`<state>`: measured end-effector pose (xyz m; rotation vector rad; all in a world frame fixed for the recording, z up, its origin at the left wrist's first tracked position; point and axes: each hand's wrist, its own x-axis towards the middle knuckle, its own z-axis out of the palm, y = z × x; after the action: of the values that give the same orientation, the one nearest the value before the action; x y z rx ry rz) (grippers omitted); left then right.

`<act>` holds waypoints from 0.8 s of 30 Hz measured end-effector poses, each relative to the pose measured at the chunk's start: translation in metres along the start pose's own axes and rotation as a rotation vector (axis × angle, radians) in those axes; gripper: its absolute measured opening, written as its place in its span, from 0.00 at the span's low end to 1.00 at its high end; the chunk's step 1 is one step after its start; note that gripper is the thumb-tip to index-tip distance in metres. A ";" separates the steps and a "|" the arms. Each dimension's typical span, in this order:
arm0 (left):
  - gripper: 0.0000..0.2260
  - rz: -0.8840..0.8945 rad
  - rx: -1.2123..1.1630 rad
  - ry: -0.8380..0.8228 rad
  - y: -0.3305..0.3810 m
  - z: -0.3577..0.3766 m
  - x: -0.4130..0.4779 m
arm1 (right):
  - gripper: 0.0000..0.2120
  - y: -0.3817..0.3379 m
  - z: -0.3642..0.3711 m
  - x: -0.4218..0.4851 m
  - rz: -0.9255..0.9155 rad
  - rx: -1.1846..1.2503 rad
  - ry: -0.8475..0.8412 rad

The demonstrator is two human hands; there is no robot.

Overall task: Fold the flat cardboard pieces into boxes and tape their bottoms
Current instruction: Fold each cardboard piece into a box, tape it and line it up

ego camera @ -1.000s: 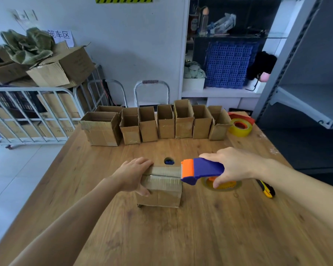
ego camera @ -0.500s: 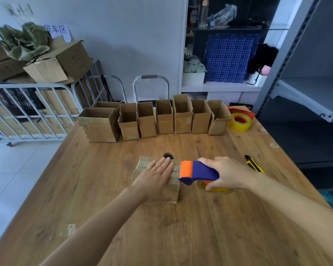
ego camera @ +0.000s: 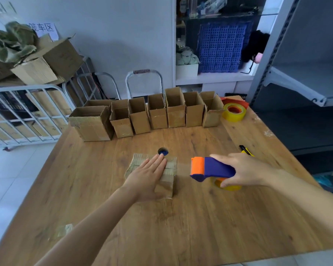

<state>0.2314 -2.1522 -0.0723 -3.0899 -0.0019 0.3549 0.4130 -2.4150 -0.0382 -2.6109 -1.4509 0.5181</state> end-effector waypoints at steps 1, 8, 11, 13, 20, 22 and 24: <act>0.48 0.001 0.000 -0.006 0.000 0.001 0.001 | 0.45 0.002 -0.001 -0.003 0.009 -0.032 -0.009; 0.36 -0.081 -0.317 0.052 0.003 -0.005 0.002 | 0.45 -0.016 0.014 0.009 0.015 -0.115 -0.033; 0.29 -0.192 -0.477 0.132 0.009 -0.009 0.011 | 0.45 -0.021 0.021 0.014 0.024 -0.151 -0.041; 0.26 -0.274 -0.362 0.182 0.020 -0.009 0.024 | 0.45 -0.023 0.021 0.014 0.022 -0.174 -0.040; 0.22 -0.406 -0.276 0.293 0.036 0.002 0.043 | 0.46 -0.020 0.017 0.014 0.029 -0.211 -0.051; 0.23 -0.368 -0.286 0.283 0.034 0.005 0.041 | 0.45 -0.022 0.013 0.015 0.020 -0.224 -0.060; 0.26 -0.351 -0.277 0.247 0.033 0.006 0.041 | 0.43 -0.024 0.010 0.018 0.010 -0.242 -0.070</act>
<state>0.2698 -2.1847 -0.0883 -3.2842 -0.6272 -0.0463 0.3988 -2.3873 -0.0455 -2.8105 -1.6157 0.4660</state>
